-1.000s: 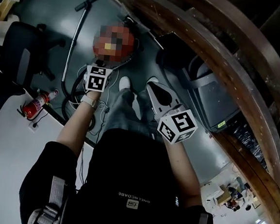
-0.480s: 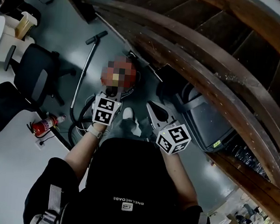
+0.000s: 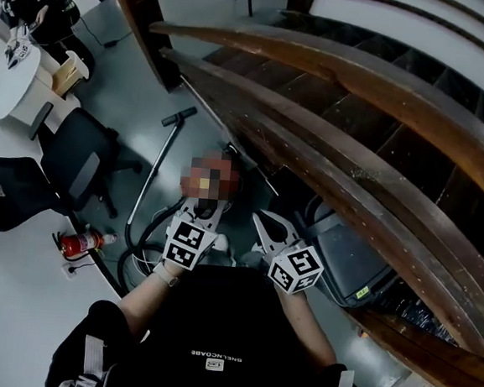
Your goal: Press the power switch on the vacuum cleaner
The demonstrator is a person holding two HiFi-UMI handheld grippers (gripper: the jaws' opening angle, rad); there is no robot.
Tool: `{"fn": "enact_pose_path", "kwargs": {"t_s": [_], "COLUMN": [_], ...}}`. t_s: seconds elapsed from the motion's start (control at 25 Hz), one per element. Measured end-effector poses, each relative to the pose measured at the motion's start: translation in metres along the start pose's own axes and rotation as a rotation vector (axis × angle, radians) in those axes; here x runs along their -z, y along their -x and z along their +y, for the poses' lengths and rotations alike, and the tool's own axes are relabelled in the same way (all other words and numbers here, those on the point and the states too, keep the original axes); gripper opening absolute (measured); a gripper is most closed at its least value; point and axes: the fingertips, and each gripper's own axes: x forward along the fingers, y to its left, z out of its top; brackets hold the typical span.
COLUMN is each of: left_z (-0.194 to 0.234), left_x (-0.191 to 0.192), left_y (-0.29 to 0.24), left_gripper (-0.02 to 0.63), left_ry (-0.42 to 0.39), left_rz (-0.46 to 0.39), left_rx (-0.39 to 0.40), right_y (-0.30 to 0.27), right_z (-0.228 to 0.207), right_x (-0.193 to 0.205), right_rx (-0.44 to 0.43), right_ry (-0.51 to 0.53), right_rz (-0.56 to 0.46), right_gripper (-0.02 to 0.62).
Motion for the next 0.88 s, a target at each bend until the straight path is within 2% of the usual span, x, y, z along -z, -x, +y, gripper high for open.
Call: {"fn": "enact_pose_path", "kwargs": {"t_s": [0.44,0.88], "left_z": [-0.028,-0.027], "left_x": [-0.052,-0.094], "left_y": [0.033,0.05], "left_gripper": [0.015,0.015], "left_ry": [0.021,0.026], "left_rz": [-0.081,-0.166], "left_rx": [-0.037,-0.12], "right_y": [0.016,0.016], "right_z": [0.013,0.02], "right_x": [-0.06,-0.098], "right_rx": [-0.101,-0.192], "right_ry": [0.067,0.125], "right_rz": [-0.05,-0.067], "right_gripper": [0.029,0.029]}}
